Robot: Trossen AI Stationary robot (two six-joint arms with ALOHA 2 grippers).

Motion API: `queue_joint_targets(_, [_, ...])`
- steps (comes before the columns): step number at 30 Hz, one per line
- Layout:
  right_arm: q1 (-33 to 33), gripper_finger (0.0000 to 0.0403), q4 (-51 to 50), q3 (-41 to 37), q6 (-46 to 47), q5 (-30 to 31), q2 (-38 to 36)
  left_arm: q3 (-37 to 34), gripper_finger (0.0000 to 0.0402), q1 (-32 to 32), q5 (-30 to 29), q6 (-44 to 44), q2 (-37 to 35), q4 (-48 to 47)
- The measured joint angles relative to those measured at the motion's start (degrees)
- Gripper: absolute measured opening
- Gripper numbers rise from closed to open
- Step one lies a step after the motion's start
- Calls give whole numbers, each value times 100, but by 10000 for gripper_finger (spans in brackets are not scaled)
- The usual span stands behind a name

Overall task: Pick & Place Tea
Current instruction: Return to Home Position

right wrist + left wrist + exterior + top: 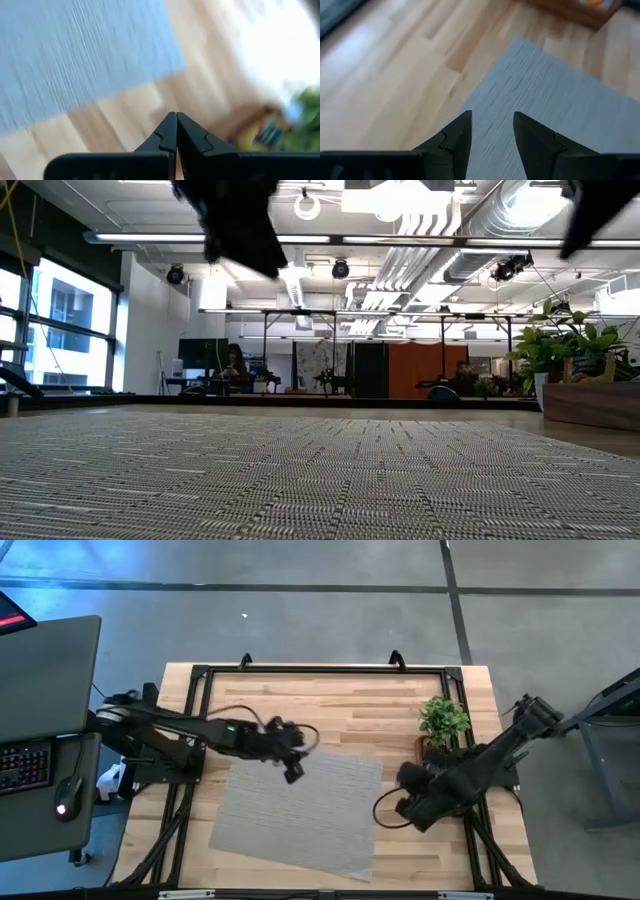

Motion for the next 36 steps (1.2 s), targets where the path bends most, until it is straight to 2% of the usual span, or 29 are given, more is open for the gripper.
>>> queue_joint_targets(2, [0, 1, 35, 62, -438, 464, -316, 9, 142, 2, -31, 199, -459, -332])
queue_joint_targets(5, [55, 2, 479, 22, -1588, 1005, -896, 5, 142, 0, -260, 274, -1153, -847])
queue_joint_targets(8, [84, 1, 1227, -201, -2671, 1038, -1619, -7, 142, 0, -291, 324, -1905, -1270])
queue_joint_targets(10, [81, 1, 2177, -620, -3356, 974, -2196, -141, 142, -12, -300, 461, -2411, -1344])
queue_joint_targets(12, [65, 1, 3392, -1286, -4301, 714, -2812, -499, 142, -75, -319, 733, -2937, -1142])
queue_joint_targets(14, [-27, 1, 4829, -2095, -5236, 86, -3429, -1093, 142, -90, -231, 1127, -3510, -562])
queue_joint_targets(17, [-299, 1, 6780, -3267, -6328, -959, -4309, -2225, 142, -74, 495, 1961, -4317, 1020])
queue_joint_targets(19, [-580, 1, 7577, -3820, -6977, -1375, -4844, -2946, 142, -68, 1059, 2506, -4753, 2133])
queue_joint_targets(21, [-936, 1, 7749, -4211, -7426, -1468, -5354, -3498, 142, -25, 1343, 3085, -5017, 3104])
queue_joint_targets(24, [-1610, 1, 7415, -4562, -7495, -1533, -6066, -4011, 142, 235, 1353, 3275, -5368, 3533])
queue_joint_targets(29, [-2471, 1, 6779, -4766, -6868, -2251, -7147, -4077, 142, 890, 1784, 2787, -5926, 3097])
queue_joint_targets(32, [-2745, 1, 6480, -4930, -6823, -2146, -7604, -4080, 142, 1222, 1898, 2807, -6119, 2927])
queue_joint_targets(36, [-2968, 1, 6561, -5342, -6671, -1999, -7988, -4353, 142, 1572, 2248, 2514, -6091, 3038])
